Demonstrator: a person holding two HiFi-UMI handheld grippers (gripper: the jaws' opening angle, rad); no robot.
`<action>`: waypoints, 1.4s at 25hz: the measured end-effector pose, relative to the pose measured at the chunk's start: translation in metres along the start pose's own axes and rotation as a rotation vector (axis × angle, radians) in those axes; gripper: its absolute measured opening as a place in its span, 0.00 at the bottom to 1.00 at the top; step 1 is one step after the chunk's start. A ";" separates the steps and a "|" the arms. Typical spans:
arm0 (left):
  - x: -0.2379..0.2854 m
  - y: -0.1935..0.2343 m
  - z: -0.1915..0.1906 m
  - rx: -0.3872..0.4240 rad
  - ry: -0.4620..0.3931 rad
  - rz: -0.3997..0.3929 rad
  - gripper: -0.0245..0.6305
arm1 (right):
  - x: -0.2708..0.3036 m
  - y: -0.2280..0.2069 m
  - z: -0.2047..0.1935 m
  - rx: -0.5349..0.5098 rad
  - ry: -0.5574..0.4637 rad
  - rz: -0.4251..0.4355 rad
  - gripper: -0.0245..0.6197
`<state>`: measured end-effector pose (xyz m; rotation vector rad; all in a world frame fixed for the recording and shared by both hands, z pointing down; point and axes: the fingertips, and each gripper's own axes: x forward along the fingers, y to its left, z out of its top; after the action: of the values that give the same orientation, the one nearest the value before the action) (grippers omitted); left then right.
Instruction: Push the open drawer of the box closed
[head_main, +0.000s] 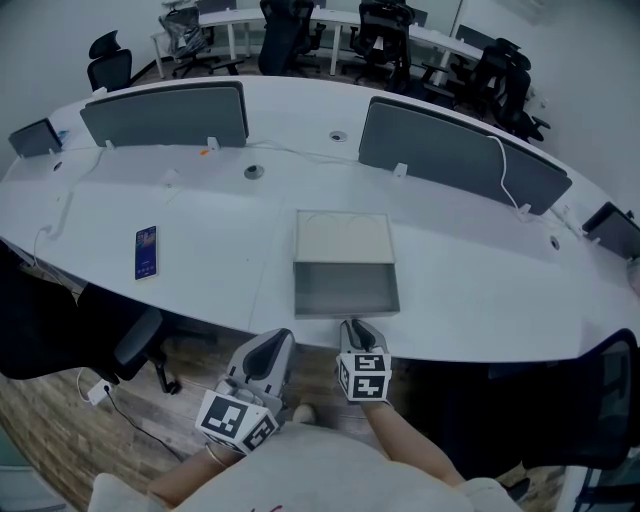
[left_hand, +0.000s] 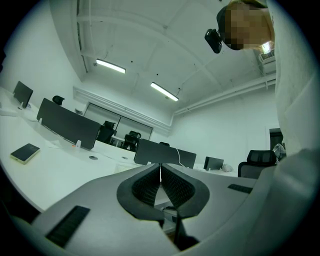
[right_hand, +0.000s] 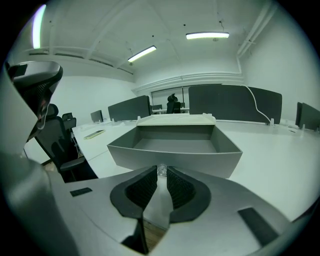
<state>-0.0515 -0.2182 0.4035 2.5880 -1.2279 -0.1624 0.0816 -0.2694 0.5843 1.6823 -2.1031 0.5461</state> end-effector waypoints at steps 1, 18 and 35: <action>0.000 0.000 0.000 0.000 -0.001 0.001 0.07 | 0.000 0.000 0.000 -0.005 0.004 -0.002 0.15; -0.011 0.010 0.008 0.007 -0.029 0.017 0.07 | 0.005 0.000 0.018 0.017 -0.034 -0.023 0.11; -0.017 0.018 0.011 0.006 -0.032 0.026 0.07 | 0.017 -0.005 0.026 0.041 -0.027 -0.034 0.11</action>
<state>-0.0780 -0.2175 0.3980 2.5828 -1.2752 -0.1958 0.0811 -0.2976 0.5713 1.7535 -2.0918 0.5623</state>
